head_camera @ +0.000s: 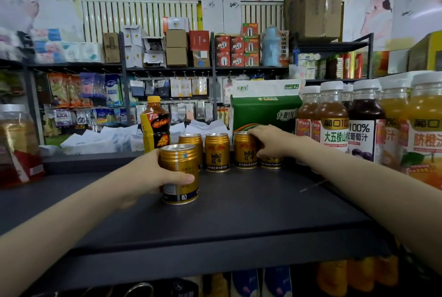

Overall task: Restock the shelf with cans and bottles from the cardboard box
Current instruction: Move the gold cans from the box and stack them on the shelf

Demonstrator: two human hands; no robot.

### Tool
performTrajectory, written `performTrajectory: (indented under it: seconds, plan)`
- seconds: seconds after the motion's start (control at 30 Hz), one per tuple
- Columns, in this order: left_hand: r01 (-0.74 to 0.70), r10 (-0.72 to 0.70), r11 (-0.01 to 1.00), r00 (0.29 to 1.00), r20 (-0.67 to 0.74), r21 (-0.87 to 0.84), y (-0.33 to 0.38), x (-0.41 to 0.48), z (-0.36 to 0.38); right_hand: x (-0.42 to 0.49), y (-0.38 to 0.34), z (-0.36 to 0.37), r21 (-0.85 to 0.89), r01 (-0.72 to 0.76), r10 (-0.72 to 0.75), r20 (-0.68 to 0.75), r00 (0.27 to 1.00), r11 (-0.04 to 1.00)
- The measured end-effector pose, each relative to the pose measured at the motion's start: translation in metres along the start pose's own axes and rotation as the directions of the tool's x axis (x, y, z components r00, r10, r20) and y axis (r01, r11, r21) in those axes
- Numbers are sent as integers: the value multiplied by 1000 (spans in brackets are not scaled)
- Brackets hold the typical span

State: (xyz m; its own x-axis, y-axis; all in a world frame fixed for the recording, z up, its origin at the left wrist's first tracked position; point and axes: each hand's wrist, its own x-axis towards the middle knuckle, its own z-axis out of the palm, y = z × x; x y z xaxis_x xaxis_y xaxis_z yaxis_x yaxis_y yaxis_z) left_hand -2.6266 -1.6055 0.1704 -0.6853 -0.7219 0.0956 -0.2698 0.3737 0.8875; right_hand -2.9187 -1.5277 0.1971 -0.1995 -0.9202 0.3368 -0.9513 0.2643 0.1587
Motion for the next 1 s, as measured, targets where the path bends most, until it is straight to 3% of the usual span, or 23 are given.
performTrajectory:
  seconds: [0.3,0.43,0.57,0.77,0.87,1.0]
  plan:
    - [56,-57,996,998,5,64,-6,16,-20,5,-13,12,-23,-45,39,-216,976,999]
    - [64,-62,990,998,-20,126,-9,25,-26,2,-14,8,-49,-44,32,-225,974,998]
    - [58,-57,986,998,-7,157,-11,32,-26,2,-23,11,-189,-61,12,-250,968,980]
    - [35,-28,983,999,-39,182,-13,49,-24,-5,-30,6,-198,-70,25,-218,976,978]
    - [33,-5,958,995,-99,286,-13,61,-19,-8,-34,3,-190,-36,-7,-220,975,981]
    - [53,77,844,973,-217,534,-4,65,-3,-11,-54,-2,-33,43,-48,-176,983,999]
